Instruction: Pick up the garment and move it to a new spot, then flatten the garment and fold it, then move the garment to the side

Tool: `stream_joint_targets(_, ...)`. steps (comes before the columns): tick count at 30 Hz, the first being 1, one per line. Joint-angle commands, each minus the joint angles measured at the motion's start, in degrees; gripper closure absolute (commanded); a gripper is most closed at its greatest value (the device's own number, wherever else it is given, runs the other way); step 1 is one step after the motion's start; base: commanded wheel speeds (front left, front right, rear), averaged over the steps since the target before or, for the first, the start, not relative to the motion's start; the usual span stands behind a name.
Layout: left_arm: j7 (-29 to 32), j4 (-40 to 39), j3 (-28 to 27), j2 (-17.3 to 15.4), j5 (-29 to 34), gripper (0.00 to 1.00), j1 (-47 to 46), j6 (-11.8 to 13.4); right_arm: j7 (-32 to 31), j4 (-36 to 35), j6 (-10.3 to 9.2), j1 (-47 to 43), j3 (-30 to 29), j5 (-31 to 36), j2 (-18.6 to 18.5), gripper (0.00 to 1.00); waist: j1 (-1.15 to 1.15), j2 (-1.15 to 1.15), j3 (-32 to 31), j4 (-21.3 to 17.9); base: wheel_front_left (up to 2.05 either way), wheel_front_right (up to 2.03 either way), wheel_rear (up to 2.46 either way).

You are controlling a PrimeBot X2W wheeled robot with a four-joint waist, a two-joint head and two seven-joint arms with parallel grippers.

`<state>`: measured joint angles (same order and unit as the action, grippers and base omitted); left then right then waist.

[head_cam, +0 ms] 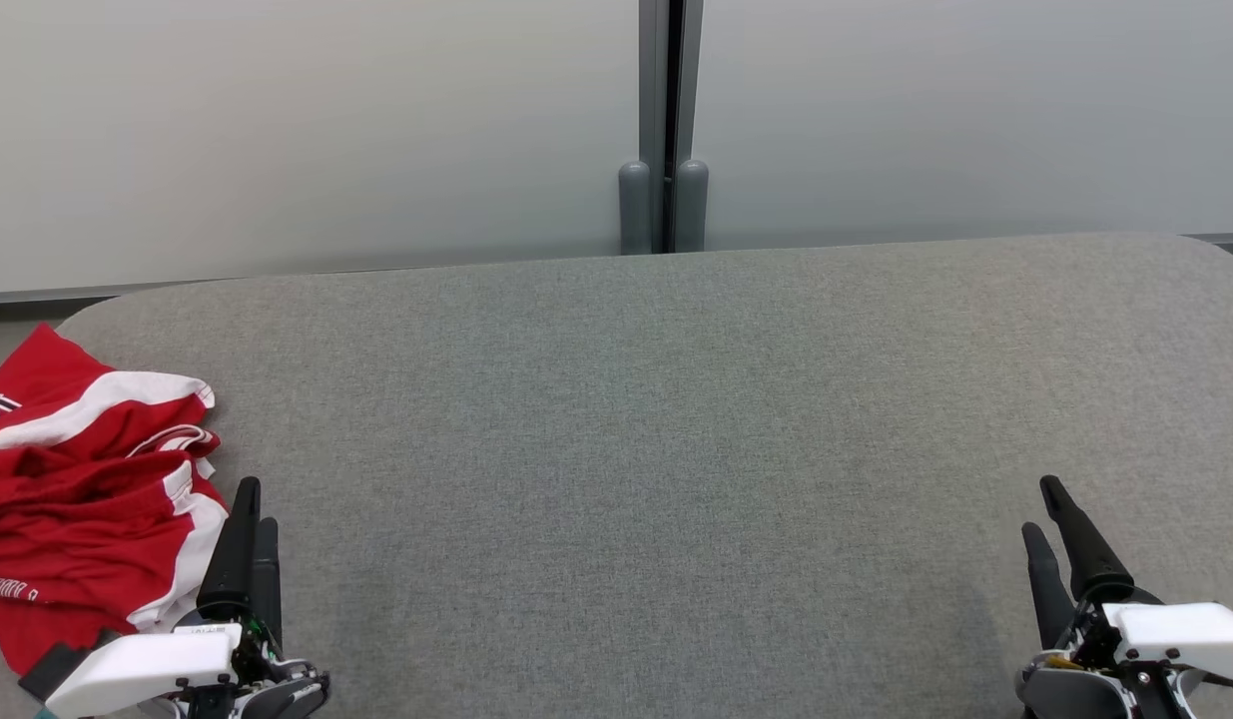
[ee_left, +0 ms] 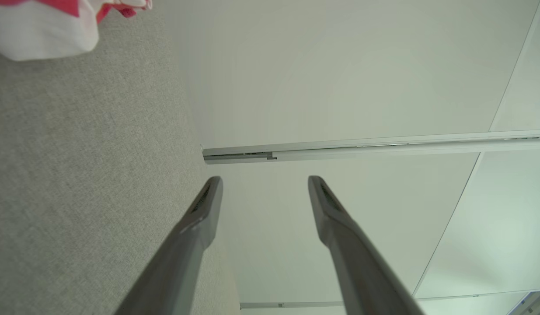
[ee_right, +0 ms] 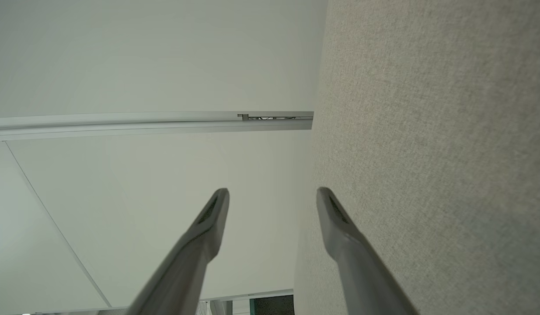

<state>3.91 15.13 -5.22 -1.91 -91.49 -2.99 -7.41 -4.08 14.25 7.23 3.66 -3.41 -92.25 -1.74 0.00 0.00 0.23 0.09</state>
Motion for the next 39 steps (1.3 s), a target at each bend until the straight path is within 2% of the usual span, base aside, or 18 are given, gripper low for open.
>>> stream_joint_targets(1,-0.56,-1.55,0.13,-0.51,1.08,0.00,-1.32,-0.02,0.71,-1.71,0.19,1.81,0.62,0.40,-0.51,0.00,0.00,0.00,0.00,0.01,0.00,0.00,0.00)
stream_joint_targets(14,-3.62,-4.06,0.38,-0.63,8.84,0.00,-1.11,-0.03,3.81,-4.53,0.22,2.38,3.73,4.94,-0.65,0.00,0.00,0.00,-0.01,0.11,0.00,0.00,0.00)
stream_joint_targets(27,-6.55,-6.99,1.76,-0.72,25.87,0.00,-0.52,0.30,6.73,-6.04,0.25,3.05,6.88,19.24,-0.79,0.00,0.00,0.00,0.10,0.30,0.00,0.00,0.00)
stream_joint_targets(39,-8.88,-8.39,4.09,-0.80,40.17,0.00,0.27,3.36,9.08,-6.07,0.27,3.29,8.58,34.05,-0.90,0.00,0.00,0.00,0.23,0.30,0.00,0.00,0.00)
